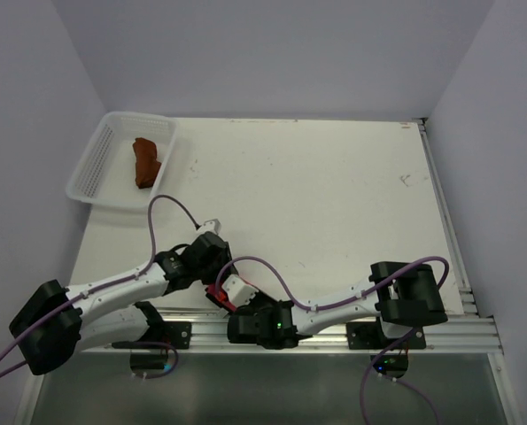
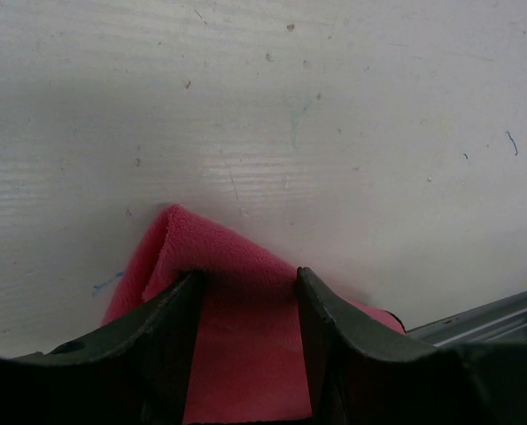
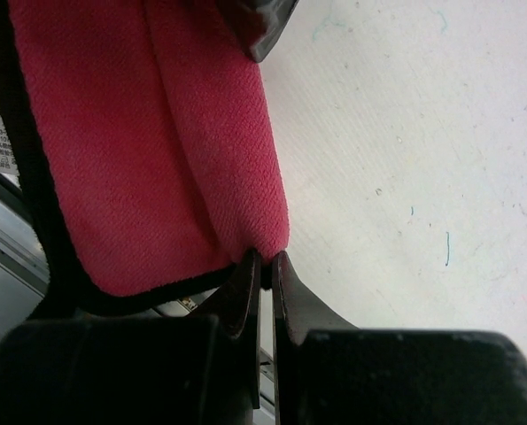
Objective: Roll the towels
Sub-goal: Roll the towel
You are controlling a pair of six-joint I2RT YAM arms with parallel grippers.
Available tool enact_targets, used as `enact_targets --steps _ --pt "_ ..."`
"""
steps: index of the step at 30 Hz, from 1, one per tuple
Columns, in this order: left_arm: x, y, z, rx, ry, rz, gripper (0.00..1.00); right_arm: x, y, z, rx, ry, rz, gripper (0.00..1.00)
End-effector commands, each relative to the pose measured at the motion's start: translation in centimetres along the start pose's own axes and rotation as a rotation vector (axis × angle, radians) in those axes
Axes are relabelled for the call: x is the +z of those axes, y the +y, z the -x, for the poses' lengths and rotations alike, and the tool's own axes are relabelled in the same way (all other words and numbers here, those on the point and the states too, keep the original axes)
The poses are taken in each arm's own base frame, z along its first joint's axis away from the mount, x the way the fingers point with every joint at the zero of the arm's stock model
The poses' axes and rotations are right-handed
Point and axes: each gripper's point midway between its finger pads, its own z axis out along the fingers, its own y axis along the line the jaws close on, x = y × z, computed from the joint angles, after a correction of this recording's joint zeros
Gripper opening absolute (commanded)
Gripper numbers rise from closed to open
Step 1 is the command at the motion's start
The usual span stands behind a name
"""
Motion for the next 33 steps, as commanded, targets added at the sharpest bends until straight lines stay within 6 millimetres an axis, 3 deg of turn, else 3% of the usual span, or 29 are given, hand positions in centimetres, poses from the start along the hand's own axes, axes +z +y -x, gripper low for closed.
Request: enact_targets --steps 1,16,19,20,22,23,26,28,33 --pt "0.4 0.8 0.3 0.033 -0.016 0.072 0.52 -0.4 -0.4 1.4 0.072 -0.044 -0.006 0.0" --pt "2.9 2.7 0.3 0.079 -0.021 0.252 0.55 -1.3 -0.9 2.0 0.054 -0.098 -0.107 0.0" --pt "3.3 2.9 0.0 0.087 -0.013 0.268 0.44 -1.4 -1.1 1.9 0.046 -0.104 -0.138 0.0" --pt "3.5 3.1 0.0 0.096 -0.008 0.276 0.35 -1.3 -1.1 2.0 0.044 -0.105 -0.145 0.0" --pt "3.6 3.0 0.4 0.103 -0.022 0.287 0.25 -1.4 -1.3 2.3 0.04 -0.111 -0.165 0.0" --pt "3.7 3.2 0.5 0.117 -0.02 0.303 0.16 -1.4 -1.4 2.3 0.037 -0.114 -0.17 0.0" --pt "3.8 3.0 1.8 0.137 -0.056 0.34 0.05 -1.2 -1.1 2.3 0.015 -0.108 -0.177 0.0" --pt "3.8 2.1 3.3 0.145 -0.105 0.345 0.0 -0.9 -0.9 2.2 -0.007 -0.106 -0.177 0.0" --pt "4.5 0.3 6.4 0.174 -0.169 0.326 0.0 -0.6 -0.3 2.6 -0.04 -0.117 -0.154 0.0"
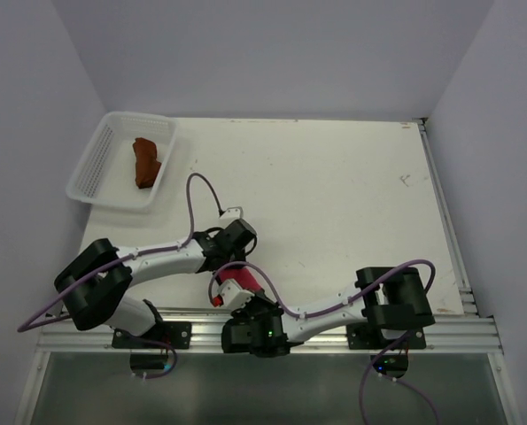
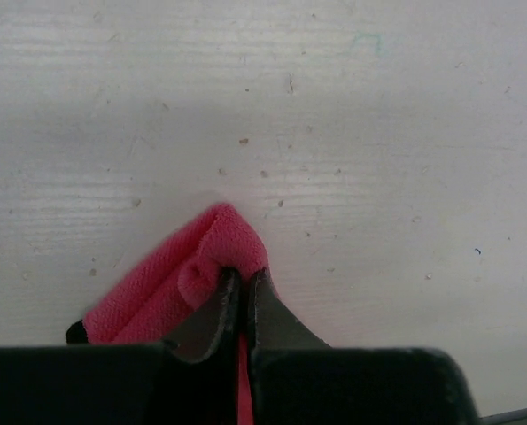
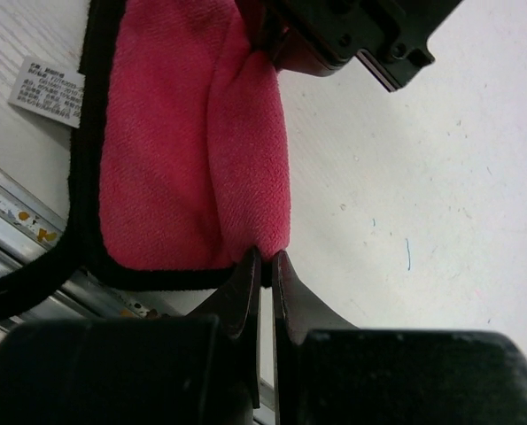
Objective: Roll the towels
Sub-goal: Roll the towel
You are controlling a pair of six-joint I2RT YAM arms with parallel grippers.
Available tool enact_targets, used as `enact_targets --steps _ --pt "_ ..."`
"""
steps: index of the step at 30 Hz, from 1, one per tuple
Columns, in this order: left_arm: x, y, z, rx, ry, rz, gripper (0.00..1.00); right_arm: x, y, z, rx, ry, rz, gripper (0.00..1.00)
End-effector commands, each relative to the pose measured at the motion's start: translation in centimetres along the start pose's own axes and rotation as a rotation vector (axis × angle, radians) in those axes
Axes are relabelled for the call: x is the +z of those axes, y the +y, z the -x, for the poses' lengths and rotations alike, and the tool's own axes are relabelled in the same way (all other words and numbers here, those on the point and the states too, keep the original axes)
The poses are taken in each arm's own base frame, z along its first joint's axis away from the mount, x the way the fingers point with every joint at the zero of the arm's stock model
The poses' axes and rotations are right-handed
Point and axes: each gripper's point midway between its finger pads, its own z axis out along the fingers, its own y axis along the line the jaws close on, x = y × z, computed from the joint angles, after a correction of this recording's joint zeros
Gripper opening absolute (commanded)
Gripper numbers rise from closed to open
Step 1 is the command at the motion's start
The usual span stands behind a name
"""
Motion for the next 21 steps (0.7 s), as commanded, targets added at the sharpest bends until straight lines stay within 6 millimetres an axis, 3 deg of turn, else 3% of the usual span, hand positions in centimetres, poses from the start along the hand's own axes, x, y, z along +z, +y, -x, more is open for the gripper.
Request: enact_targets --steps 1,3,11,21 --pt "1.2 1.9 4.0 0.046 -0.133 0.118 0.0 -0.4 0.1 1.6 -0.009 -0.052 -0.002 0.0" --pt "1.7 2.1 5.3 0.042 -0.153 0.112 0.0 -0.4 0.6 1.4 -0.022 -0.049 0.025 0.0" --pt "2.1 -0.5 10.3 -0.004 -0.302 -0.107 0.0 0.3 1.8 1.9 -0.189 -0.056 0.051 0.0" --pt "1.3 -0.3 9.9 -0.129 -0.394 -0.294 0.0 0.3 1.7 0.1 -0.384 0.007 0.049 0.0"
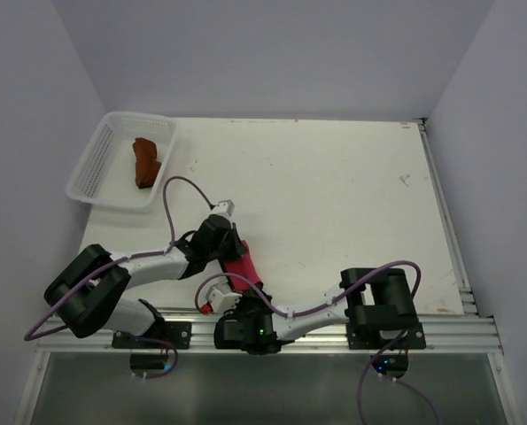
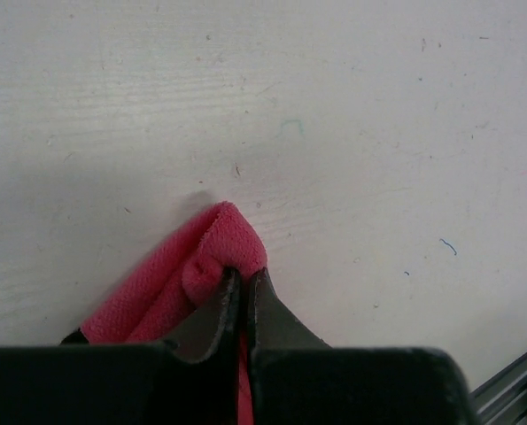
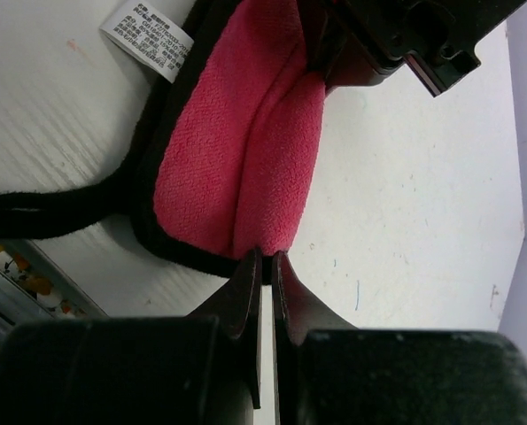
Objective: Roll the towels
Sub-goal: Roll the towel
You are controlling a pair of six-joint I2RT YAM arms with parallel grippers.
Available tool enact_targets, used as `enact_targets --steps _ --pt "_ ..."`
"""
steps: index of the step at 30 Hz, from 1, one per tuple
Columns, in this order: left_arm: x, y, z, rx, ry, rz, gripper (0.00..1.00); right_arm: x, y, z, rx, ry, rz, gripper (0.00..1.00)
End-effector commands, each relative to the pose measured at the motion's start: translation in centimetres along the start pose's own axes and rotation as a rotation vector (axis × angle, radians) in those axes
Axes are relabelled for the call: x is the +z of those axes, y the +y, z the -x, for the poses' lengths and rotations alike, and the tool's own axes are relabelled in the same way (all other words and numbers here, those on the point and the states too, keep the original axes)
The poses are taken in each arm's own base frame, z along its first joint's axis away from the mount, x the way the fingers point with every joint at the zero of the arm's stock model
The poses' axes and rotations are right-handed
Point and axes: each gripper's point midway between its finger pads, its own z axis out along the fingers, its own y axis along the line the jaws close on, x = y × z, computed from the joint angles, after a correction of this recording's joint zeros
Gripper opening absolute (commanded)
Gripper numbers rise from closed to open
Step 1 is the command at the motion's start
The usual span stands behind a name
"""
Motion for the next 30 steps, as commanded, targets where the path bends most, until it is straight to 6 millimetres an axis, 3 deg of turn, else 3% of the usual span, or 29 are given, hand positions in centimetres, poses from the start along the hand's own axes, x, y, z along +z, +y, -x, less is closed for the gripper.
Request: enact_targets --steps 1,11,17,23,30 --pt "-0.3 0.6 6.7 -0.064 -0.305 -0.012 0.0 -1.8 2.0 -0.1 -0.135 0.002 0.079 0.0" --pt "-1.8 1.0 5.3 -0.12 -0.325 -0.083 0.0 -3.2 6.7 -1.2 -0.372 0.003 0.175 0.0" --pt "-2.0 2.2 3.6 -0.138 -0.297 -0.064 0.0 -3.3 7.3 -1.4 -0.454 0.015 0.164 0.0" --pt "-3.0 3.3 3.4 -0.137 -0.31 -0.021 0.0 -3.2 8.1 -1.6 -0.492 0.034 0.18 0.0" --pt "-5.3 3.3 4.7 -0.134 -0.352 0.0 0.28 -3.3 8.8 -1.3 -0.471 0.036 0.201 0.0"
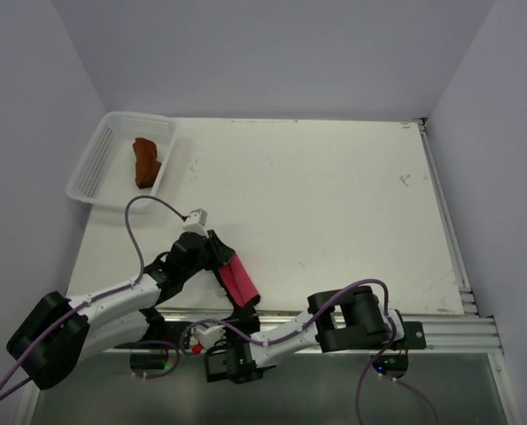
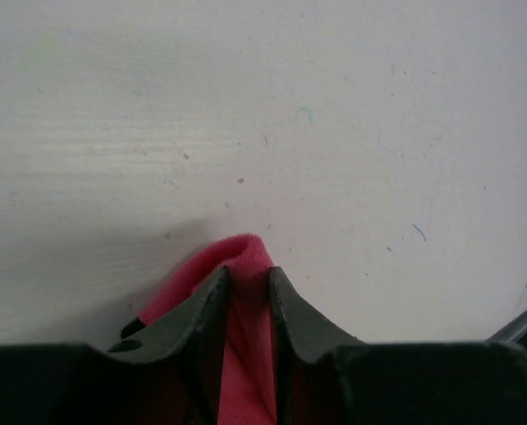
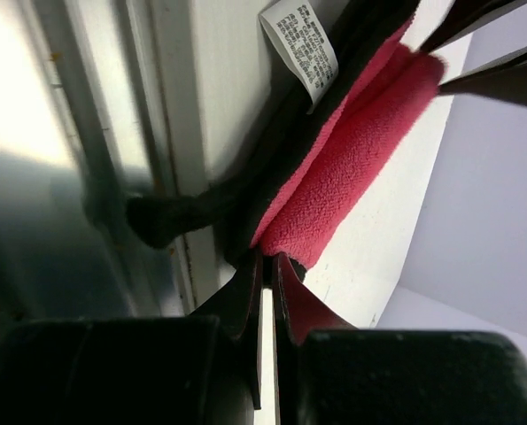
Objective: Roll the towels
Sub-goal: Roll the towel
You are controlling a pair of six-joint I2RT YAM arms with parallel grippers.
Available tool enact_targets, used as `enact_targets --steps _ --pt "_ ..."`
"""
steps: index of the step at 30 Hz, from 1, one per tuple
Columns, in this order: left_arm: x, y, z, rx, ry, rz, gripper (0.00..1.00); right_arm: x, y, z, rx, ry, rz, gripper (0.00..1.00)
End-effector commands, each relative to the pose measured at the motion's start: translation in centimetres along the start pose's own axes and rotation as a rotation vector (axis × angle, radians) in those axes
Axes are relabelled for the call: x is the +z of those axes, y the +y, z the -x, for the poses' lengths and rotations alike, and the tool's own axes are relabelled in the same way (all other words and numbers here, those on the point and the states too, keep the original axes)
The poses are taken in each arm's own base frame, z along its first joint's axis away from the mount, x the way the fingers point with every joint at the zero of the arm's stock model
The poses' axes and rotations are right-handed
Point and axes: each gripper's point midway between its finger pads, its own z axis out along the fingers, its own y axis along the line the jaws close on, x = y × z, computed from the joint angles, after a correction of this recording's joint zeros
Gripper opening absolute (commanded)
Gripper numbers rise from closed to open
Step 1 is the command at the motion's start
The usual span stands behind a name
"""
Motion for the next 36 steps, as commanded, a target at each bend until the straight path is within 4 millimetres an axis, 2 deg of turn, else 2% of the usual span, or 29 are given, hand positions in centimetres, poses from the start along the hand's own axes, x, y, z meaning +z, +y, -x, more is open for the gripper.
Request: enact_targets --steps 1,2,3,4,6,9,11,15,16,18,19,21,24,29,33,36 --pt "-0.9 0.2 6.5 -0.001 -0.238 0.087 0.3 -1.5 4.5 0.7 -0.016 -0.027 0.173 0.0" --pt "-1.2 0.5 6.6 0.003 -0.235 0.11 0.33 -1.5 4.5 0.7 -0.015 -0.027 0.173 0.0" --pt "-1.7 0.0 7.3 0.005 -0.252 0.098 0.39 -1.5 4.6 1.0 -0.011 -0.03 0.178 0.0" --pt "-2.1 -0.7 8.1 0.004 -0.266 0.089 0.41 -1.4 4.7 0.9 -0.011 -0.027 0.179 0.0" --pt "-2.8 -1.2 8.5 0.005 -0.269 0.084 0.42 -1.4 5.0 1.0 -0.014 -0.028 0.185 0.0" --pt "-3.5 -3.2 9.1 -0.002 -0.267 0.004 0.41 -1.3 5.4 1.0 -0.02 -0.024 0.194 0.0" --pt "-3.6 -4.6 8.8 -0.019 -0.243 -0.065 0.4 -1.3 5.5 0.9 -0.022 -0.021 0.193 0.0" --pt "-3.6 -5.6 7.2 -0.046 -0.183 -0.146 0.38 -1.2 5.4 0.8 -0.019 -0.019 0.187 0.0" --pt "-3.6 -5.3 6.6 -0.048 -0.171 -0.152 0.36 -1.2 5.4 0.8 -0.02 -0.018 0.186 0.0" --pt "-4.0 -6.1 6.4 -0.043 -0.173 -0.211 0.28 -1.1 5.4 0.7 -0.02 -0.012 0.186 0.0" --pt "-4.1 -6.0 5.4 -0.038 -0.147 -0.239 0.26 -1.1 5.4 0.8 -0.019 -0.012 0.187 0.0" --pt "-4.8 -7.5 4.8 -0.025 -0.132 -0.342 0.24 -1.1 5.5 0.8 -0.02 -0.011 0.189 0.0" --pt "-4.9 -7.6 3.1 -0.019 -0.087 -0.39 0.18 -0.9 5.4 0.7 -0.019 -0.004 0.194 0.0" --pt "-4.4 -7.2 -0.3 -0.008 -0.004 -0.399 0.08 -0.7 5.4 0.6 -0.016 0.007 0.2 0.0" --pt "-4.1 -6.4 -2.2 -0.029 0.035 -0.386 0.07 -0.6 5.3 0.4 -0.006 0.017 0.203 0.0" --pt "-3.7 -4.8 -3.4 -0.045 0.045 -0.34 0.06 -0.4 5.0 0.2 0.005 0.025 0.203 0.0"
